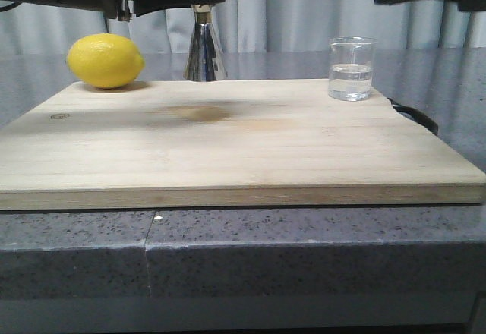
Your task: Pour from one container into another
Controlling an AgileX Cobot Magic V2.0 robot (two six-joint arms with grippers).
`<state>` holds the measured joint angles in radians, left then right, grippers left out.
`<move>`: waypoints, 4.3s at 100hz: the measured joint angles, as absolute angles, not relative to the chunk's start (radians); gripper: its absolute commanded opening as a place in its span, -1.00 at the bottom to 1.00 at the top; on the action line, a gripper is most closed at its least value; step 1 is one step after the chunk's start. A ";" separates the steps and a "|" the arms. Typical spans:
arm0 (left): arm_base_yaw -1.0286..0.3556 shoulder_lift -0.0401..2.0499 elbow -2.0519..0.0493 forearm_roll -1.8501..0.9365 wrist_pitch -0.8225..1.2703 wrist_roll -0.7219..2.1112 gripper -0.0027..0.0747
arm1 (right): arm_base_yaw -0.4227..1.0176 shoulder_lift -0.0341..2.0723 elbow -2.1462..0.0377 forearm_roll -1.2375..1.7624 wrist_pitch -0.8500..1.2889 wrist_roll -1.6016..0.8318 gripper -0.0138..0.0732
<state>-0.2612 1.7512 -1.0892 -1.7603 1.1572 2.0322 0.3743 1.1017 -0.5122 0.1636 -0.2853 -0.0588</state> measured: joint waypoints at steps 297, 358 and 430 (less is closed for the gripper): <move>-0.261 1.751 -1.089 -1.760 1.159 2.032 -0.25 | 0.633 1.369 -1.202 -0.574 0.230 0.067 0.09; -0.261 1.751 -1.089 -1.760 1.159 2.032 -0.25 | 0.700 1.410 -1.229 -0.911 0.313 0.067 0.09; -0.261 1.751 -1.089 -1.760 1.159 2.032 -0.25 | 0.700 1.410 -1.229 -1.059 0.261 0.067 0.09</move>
